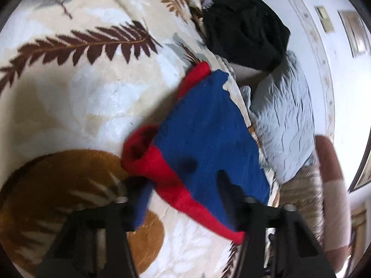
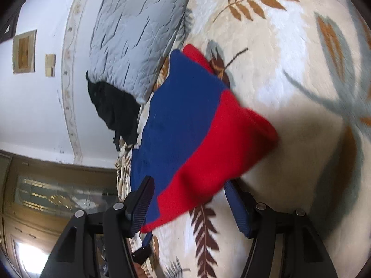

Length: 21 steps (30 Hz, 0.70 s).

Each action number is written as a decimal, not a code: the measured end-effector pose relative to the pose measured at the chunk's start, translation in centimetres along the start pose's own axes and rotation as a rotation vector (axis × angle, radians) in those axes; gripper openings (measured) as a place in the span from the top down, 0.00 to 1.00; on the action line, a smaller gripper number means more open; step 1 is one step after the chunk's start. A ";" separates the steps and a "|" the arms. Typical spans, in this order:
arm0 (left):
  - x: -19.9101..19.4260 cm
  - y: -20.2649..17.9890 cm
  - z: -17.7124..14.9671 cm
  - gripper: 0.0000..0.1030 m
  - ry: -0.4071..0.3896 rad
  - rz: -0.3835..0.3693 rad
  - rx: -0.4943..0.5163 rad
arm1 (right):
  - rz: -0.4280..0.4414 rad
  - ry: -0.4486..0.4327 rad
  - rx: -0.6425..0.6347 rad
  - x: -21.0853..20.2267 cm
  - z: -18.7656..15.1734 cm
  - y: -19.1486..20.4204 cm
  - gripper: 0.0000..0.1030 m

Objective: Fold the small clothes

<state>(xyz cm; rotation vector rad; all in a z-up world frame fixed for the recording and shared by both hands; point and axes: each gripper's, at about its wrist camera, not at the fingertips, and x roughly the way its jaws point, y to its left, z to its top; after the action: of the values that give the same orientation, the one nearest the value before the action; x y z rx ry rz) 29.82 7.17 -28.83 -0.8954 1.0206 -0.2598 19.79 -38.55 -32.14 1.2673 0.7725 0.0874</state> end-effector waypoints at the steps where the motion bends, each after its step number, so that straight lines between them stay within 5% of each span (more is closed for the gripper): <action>1: 0.0 0.1 0.1 0.60 -0.005 -0.009 -0.007 | 0.004 -0.006 0.008 0.3 0.4 0.0 0.35; 6: -0.2 -1.0 -0.1 0.61 -0.049 -0.053 0.038 | 0.039 -0.053 -0.028 2.0 1.9 1.1 0.34; 8: 0.3 -1.7 -0.3 0.61 -0.056 -0.011 0.090 | 0.064 -0.071 -0.062 2.3 2.2 1.8 0.34; 13: 1.3 -1.2 -0.1 0.47 -0.033 0.027 0.064 | -0.004 -0.086 -0.168 3.3 1.9 3.2 0.36; 21: 1.6 -1.6 0.0 0.49 -0.038 0.006 0.050 | -0.103 -0.124 -0.020 -0.5 0.6 0.9 0.35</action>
<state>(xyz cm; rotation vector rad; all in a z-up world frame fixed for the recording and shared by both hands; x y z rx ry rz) 31.00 5.24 -28.67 -0.8489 0.9775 -0.2611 20.09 -38.92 -31.05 1.2007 0.7267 -0.0663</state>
